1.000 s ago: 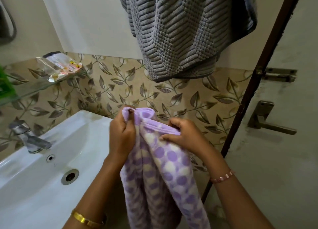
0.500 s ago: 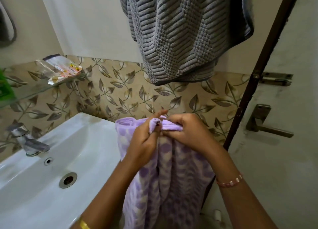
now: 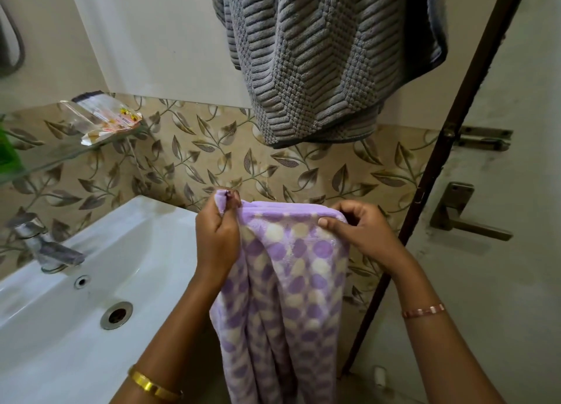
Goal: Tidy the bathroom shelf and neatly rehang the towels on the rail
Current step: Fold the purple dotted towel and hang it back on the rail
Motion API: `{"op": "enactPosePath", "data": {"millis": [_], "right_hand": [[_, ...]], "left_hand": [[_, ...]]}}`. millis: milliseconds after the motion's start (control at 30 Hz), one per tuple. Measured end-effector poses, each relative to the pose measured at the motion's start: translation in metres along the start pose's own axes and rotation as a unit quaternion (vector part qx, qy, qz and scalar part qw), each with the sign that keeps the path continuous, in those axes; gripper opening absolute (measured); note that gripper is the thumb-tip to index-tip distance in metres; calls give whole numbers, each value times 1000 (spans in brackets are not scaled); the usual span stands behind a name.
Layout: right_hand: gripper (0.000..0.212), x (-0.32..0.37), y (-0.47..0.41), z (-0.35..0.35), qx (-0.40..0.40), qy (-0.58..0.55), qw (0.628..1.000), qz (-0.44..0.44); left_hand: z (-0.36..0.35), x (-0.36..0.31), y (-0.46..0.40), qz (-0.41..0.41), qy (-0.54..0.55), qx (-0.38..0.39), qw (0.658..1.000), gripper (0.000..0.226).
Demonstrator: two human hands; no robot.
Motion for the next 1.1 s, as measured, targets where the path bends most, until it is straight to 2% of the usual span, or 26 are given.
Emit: {"op": "enactPosePath", "data": {"millis": [67, 167, 233, 300, 400, 500, 567, 667, 767, 867, 1000, 1100], "right_hand": [[2, -9, 3, -4, -12, -98, 995, -27], [10, -21, 5, -9, -23, -201, 977, -68], [1, -24, 5, -5, -60, -195, 976, -70], [10, -27, 4, 6, -132, -165, 975, -71], [17, -30, 7, 20, -237, -111, 962, -73], [21, -29, 8, 19, -274, -84, 955, -70], [22, -26, 9, 12, -273, -62, 957, -71], [22, -17, 9, -9, -242, -40, 967, -74], [23, -9, 11, -36, -206, -39, 975, -67], [18, 0, 12, -53, -191, -43, 978, -69], [11, 7, 14, -52, -182, -60, 978, -80], [10, 11, 14, -51, -145, -55, 985, -76]], "left_hand": [[-4, 2, 3, 17, 7, 5, 1000, 22], [-5, 7, 3, 32, 10, 35, 999, 23], [-3, 8, 3, 34, 3, 54, 998, 25], [4, 9, 1, 30, -45, 45, 998, 23], [18, 15, -3, 37, -173, 16, 984, 30], [21, 25, 0, 77, -262, 32, 961, 26], [19, 30, 4, 99, -280, 47, 954, 24], [15, 29, 12, 118, -225, 44, 966, 25], [-3, 17, 22, 121, -142, 86, 979, 29], [-23, 6, 34, 134, -90, 130, 978, 20], [-28, 1, 39, 176, -8, 127, 976, 15], [-31, -3, 41, 213, 52, 132, 967, 16]]}}
Point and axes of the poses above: each hand's wrist, its own y-axis away from the middle knuckle, its own z-axis out of the back of the hand, x = y × z, the point moved 6 cm from there along -y, towards the middle knuckle, and after that the axes turned 1 degree about x, right-handed, at the moved point
